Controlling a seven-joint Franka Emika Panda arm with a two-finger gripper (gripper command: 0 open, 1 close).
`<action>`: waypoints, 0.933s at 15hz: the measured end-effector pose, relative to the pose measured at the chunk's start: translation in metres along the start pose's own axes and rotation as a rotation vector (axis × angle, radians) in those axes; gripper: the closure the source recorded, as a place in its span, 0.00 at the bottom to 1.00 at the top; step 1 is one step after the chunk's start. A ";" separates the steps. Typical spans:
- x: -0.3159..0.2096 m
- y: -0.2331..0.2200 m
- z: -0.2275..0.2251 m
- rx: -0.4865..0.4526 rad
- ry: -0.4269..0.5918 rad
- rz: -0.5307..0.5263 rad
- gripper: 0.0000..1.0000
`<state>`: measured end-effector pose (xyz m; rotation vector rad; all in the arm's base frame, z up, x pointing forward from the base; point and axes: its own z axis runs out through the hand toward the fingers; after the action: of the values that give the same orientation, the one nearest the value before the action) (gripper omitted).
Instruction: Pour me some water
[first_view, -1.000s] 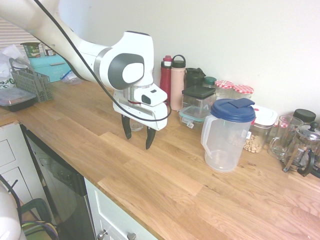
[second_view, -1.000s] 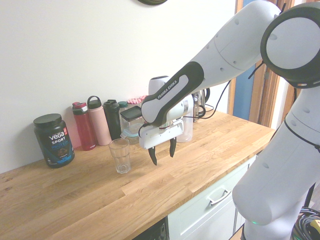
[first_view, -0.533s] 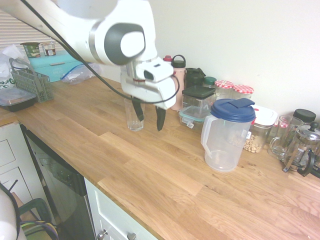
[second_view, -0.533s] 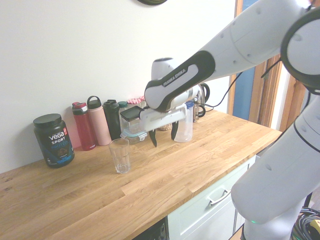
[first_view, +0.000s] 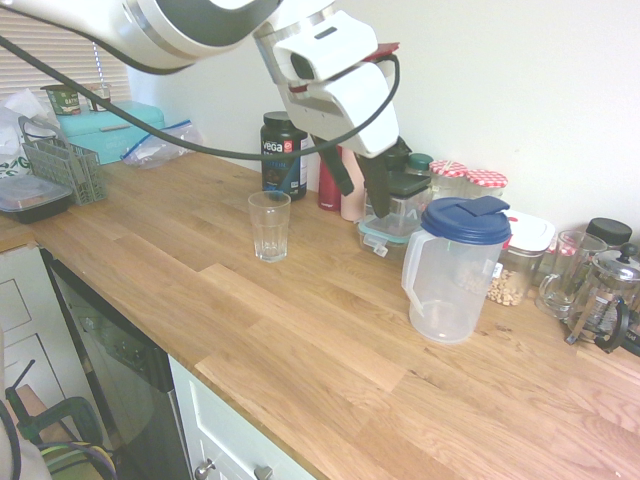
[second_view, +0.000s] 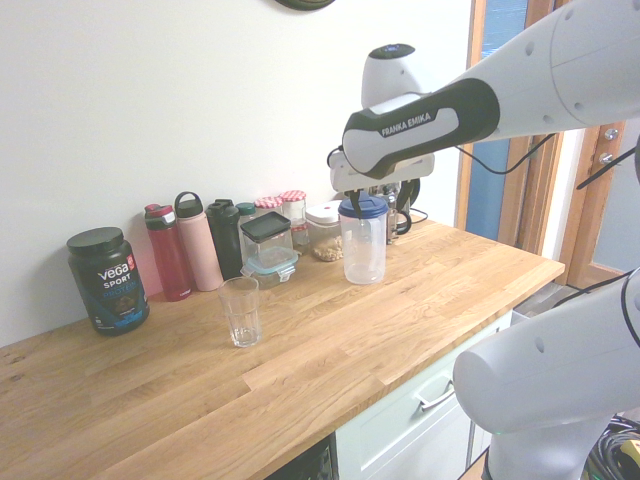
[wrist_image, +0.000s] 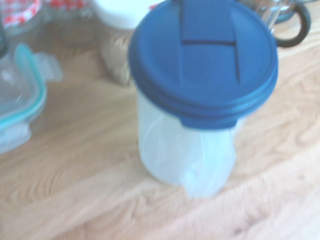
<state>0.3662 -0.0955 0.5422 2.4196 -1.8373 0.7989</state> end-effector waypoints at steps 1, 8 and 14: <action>-0.001 0.000 0.014 0.014 -0.004 0.000 0.00; 0.009 -0.010 0.095 0.034 -0.002 -0.008 1.00; 0.027 -0.022 0.116 0.020 0.007 0.007 1.00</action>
<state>0.4368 -0.1471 0.4582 2.4205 -1.8456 0.8285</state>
